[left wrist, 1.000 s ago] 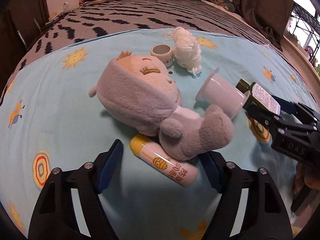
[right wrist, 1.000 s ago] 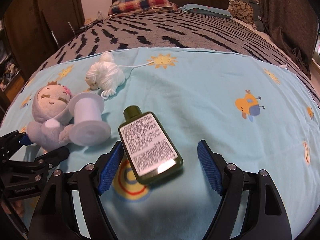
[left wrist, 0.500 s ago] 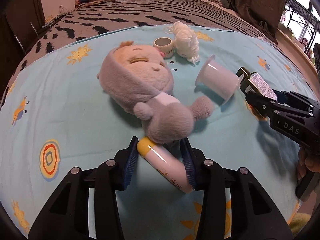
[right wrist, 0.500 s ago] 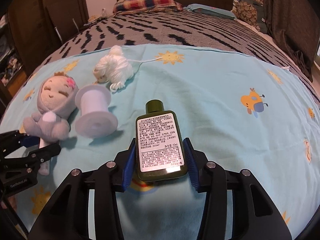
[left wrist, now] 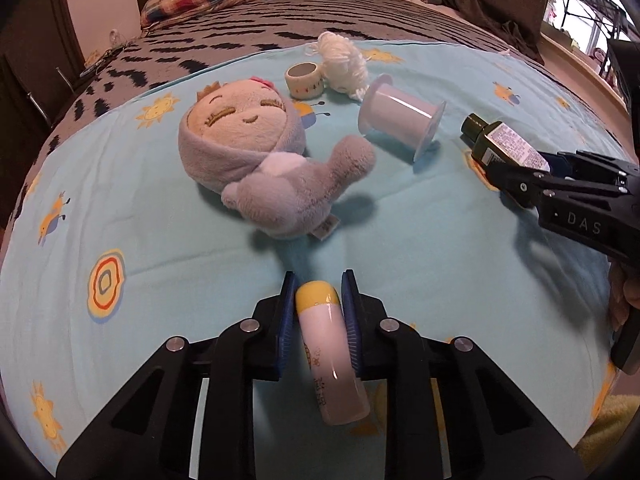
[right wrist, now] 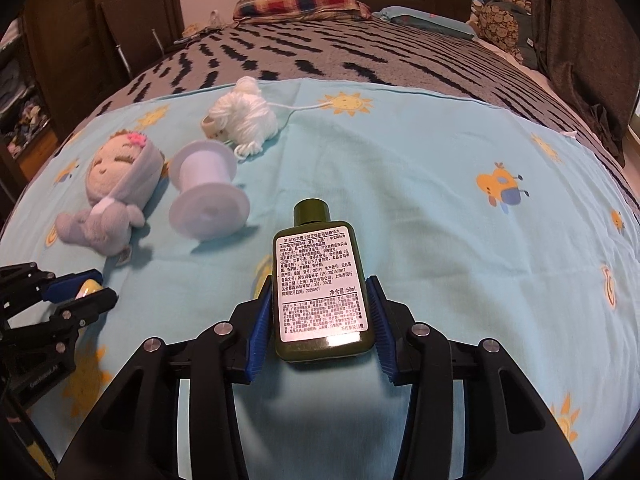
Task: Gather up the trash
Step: 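Carry the tube and green bottle off the bed down to the bin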
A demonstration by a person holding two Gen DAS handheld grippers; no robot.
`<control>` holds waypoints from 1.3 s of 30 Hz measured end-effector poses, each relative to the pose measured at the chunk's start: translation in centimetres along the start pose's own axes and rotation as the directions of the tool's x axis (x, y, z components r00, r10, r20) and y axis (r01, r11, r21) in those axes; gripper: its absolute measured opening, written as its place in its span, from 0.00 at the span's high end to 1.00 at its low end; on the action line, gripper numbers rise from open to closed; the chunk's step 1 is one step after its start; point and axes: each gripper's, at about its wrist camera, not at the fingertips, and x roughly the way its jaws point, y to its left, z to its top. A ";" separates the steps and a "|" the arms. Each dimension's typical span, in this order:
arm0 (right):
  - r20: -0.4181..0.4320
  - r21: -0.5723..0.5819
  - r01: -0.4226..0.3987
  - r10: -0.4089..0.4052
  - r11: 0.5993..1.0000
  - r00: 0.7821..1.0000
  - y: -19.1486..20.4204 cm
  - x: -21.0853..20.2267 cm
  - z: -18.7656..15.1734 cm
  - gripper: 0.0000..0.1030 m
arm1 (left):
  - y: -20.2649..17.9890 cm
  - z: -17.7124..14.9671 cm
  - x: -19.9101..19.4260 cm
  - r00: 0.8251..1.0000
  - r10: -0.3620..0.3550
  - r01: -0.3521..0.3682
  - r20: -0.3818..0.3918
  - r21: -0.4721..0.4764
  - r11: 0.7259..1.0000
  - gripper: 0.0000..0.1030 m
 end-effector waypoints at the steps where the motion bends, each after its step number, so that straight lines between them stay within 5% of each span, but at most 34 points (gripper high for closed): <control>1: 0.000 -0.002 0.000 0.000 1.000 1.000 0.1 -0.2 -0.2 0.56 | 0.0 -0.1 -0.1 1.000 -0.006 0.006 0.000 -0.001 1.000 0.80; 39: 0.139 0.012 -0.041 0.039 0.999 0.989 1.6 -15.4 -11.1 0.56 | -4.2 -9.4 -11.4 0.981 -0.144 0.134 0.131 0.081 0.988 0.81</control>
